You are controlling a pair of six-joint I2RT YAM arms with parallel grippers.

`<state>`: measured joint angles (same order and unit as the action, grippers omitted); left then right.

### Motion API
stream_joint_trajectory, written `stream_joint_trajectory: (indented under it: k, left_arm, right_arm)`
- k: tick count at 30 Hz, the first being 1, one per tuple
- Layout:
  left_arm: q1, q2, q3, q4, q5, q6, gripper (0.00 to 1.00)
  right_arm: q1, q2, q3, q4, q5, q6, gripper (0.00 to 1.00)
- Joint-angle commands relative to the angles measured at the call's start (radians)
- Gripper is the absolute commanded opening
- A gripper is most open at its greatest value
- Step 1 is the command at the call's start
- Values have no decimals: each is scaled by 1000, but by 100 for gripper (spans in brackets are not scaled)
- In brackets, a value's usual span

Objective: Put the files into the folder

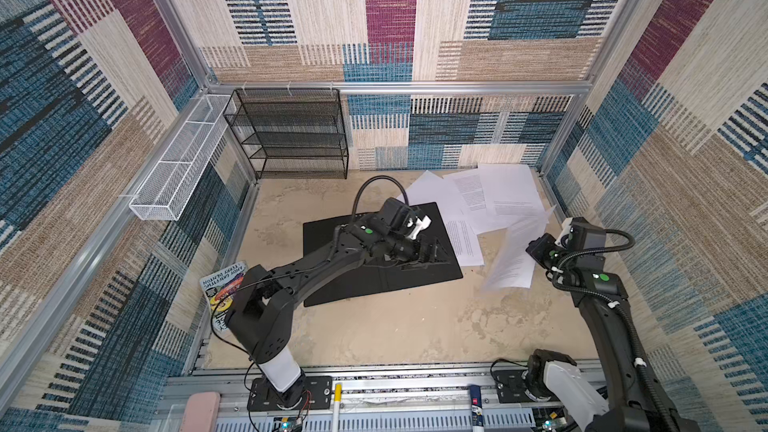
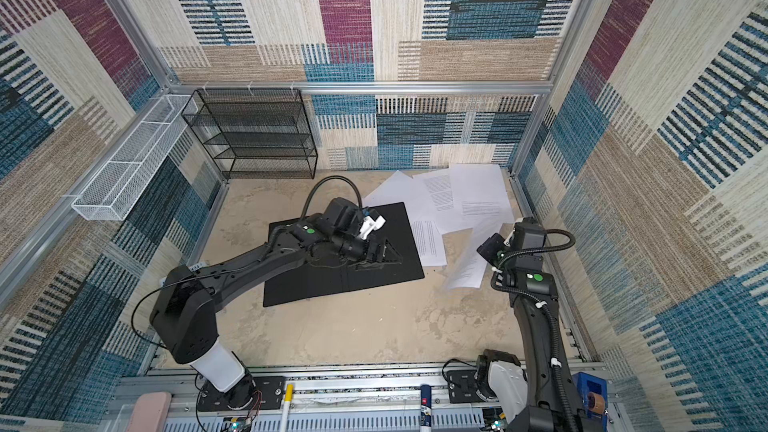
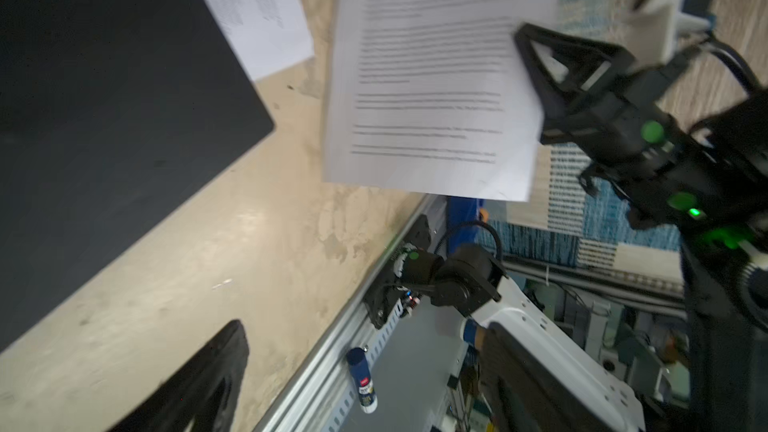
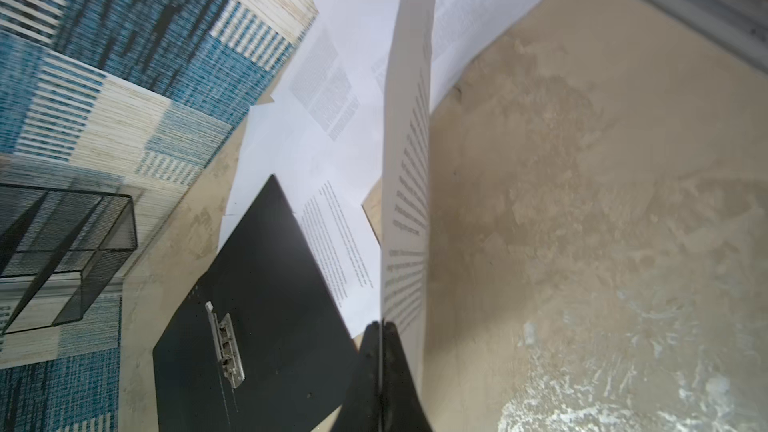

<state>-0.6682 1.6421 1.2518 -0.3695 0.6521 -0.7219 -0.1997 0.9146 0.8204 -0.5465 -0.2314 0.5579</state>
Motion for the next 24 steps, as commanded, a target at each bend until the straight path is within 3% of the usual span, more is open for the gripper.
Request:
stream_joint_trajectory:
  k: [1,7,12,18,24]
  left_arm:
    - [105,-48,-96,-42,-119,-40,88]
    - [289,-92,-246,27,-189,-93,88]
    - [383,-72,-344,204,-225,-182,88]
    - [421,-4,-343,204,-297,-187,88]
    - [471,30,-379,200,-303,-190,88]
  right_arm:
    - [33,16,98,-54,19,-40,0]
    - [258,165,242,28,-31,-23,0]
    - [441,355,357,167,-99,-8,0]
    - [502,508,470,298,-259,35,0]
    - [485,567,369,348,-259,25,0]
